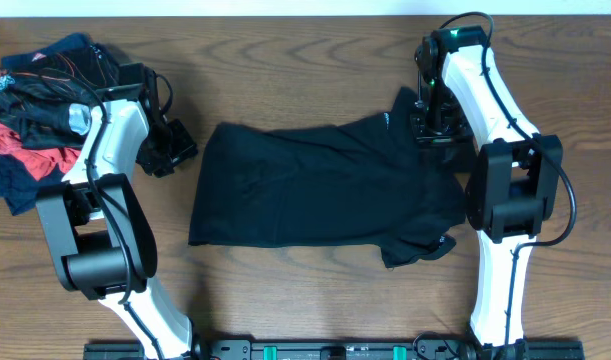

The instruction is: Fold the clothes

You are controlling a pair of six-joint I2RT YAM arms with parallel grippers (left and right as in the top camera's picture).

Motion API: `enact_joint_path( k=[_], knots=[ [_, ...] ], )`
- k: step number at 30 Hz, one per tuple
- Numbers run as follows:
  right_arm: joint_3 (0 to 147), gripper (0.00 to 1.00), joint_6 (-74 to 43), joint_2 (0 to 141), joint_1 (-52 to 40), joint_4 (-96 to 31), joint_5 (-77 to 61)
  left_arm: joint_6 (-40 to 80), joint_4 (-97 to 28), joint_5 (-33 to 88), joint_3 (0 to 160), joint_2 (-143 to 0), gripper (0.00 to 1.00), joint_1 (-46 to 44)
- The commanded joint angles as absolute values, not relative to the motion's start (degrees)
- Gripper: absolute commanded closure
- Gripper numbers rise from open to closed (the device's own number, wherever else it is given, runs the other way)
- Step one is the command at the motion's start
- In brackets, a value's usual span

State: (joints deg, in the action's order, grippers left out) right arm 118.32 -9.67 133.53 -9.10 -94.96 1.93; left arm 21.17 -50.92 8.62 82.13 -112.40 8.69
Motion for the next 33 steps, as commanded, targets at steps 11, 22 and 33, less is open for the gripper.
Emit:
enact_joint_path(
  k=[11,22,33],
  knots=[
    [118.56,0.01,-6.17,131.83,-8.86,-85.30,3.55,21.43,-48.23,11.68,83.00,-112.51,0.66,8.62],
    [132.16,0.01,-4.21,131.79,-11.18,-85.14,2.94,19.57,-45.91,15.55,83.00,-112.53,0.60,-0.78],
    [151.81,0.01,-4.14,131.79,-11.16,-95.68,2.74,21.32,-46.00,16.51,83.00,-117.12,0.55,-4.84]
  ],
)
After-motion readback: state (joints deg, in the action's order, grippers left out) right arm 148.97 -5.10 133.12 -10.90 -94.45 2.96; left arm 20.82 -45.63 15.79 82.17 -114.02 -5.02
